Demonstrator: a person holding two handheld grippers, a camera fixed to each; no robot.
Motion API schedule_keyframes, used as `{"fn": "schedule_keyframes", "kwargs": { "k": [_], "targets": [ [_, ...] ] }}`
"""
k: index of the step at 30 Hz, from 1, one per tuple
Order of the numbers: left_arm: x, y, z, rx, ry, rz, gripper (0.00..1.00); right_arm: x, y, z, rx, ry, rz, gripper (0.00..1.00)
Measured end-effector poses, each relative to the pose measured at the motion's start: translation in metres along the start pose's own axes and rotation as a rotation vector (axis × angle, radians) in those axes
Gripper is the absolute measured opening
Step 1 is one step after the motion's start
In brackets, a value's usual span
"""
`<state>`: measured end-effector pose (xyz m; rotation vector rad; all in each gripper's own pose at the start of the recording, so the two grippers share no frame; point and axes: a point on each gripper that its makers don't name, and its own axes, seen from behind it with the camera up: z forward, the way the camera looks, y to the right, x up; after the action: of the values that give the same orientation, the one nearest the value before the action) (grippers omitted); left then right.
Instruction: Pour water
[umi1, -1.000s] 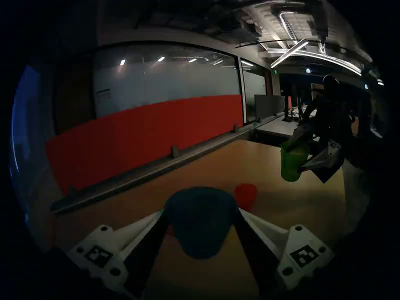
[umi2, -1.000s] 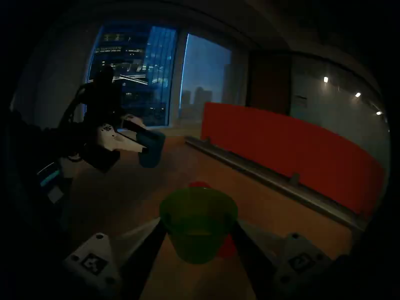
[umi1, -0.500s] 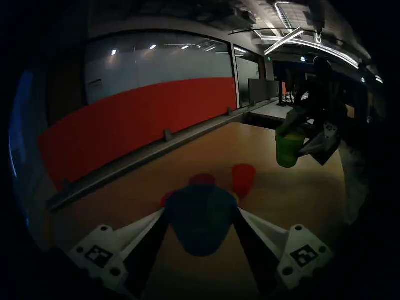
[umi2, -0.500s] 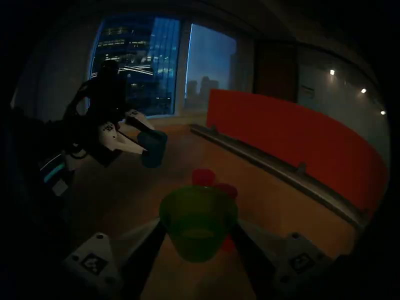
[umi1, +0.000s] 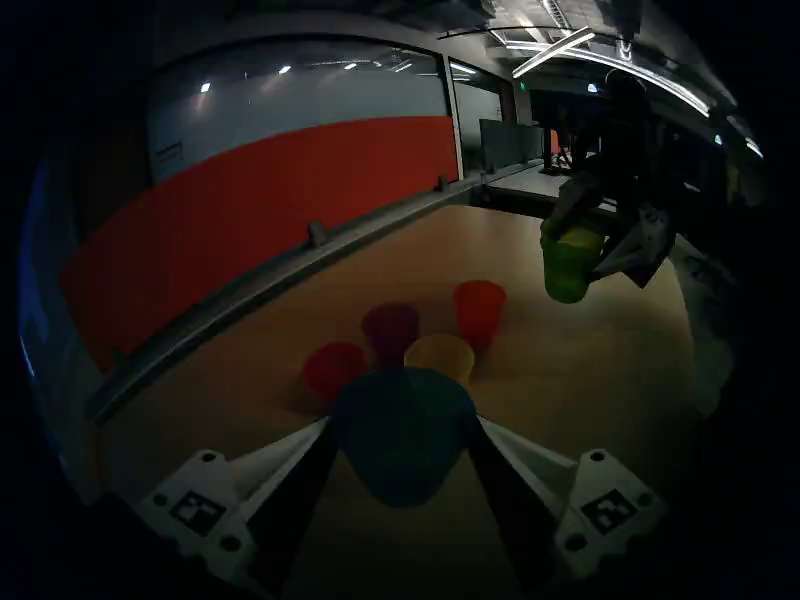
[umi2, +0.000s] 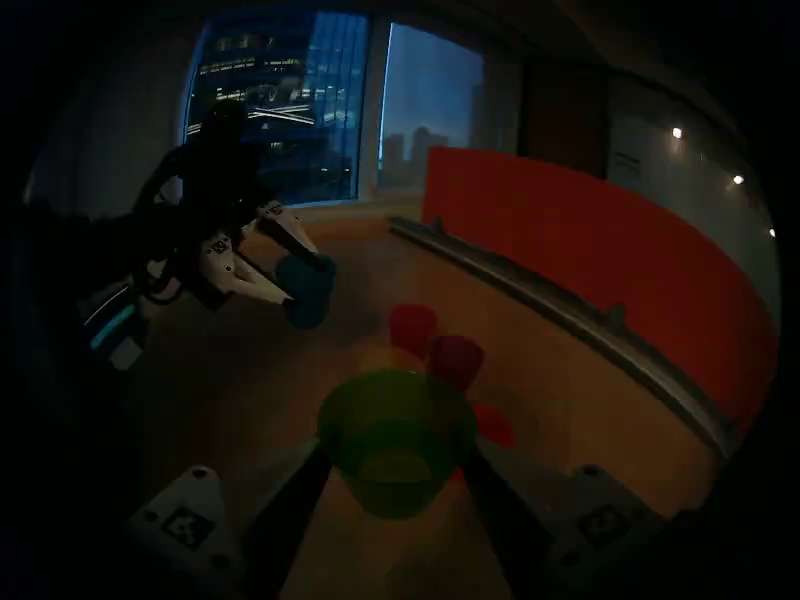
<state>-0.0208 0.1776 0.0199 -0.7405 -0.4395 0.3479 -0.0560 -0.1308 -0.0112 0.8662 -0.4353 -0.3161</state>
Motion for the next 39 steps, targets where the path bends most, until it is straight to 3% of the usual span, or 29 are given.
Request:
{"fn": "schedule_keyframes", "kwargs": {
  "k": [18,39],
  "targets": [
    [-0.036,0.008,0.029,-0.055,-0.112,0.041,0.87,-0.027,0.0,0.015,0.025,-0.087,-0.007,1.0],
    [-0.07,0.009,0.049,-0.084,-0.166,0.012,0.87,-0.038,-0.001,0.025,0.031,-0.121,-0.01,1.0]
  ]
}}
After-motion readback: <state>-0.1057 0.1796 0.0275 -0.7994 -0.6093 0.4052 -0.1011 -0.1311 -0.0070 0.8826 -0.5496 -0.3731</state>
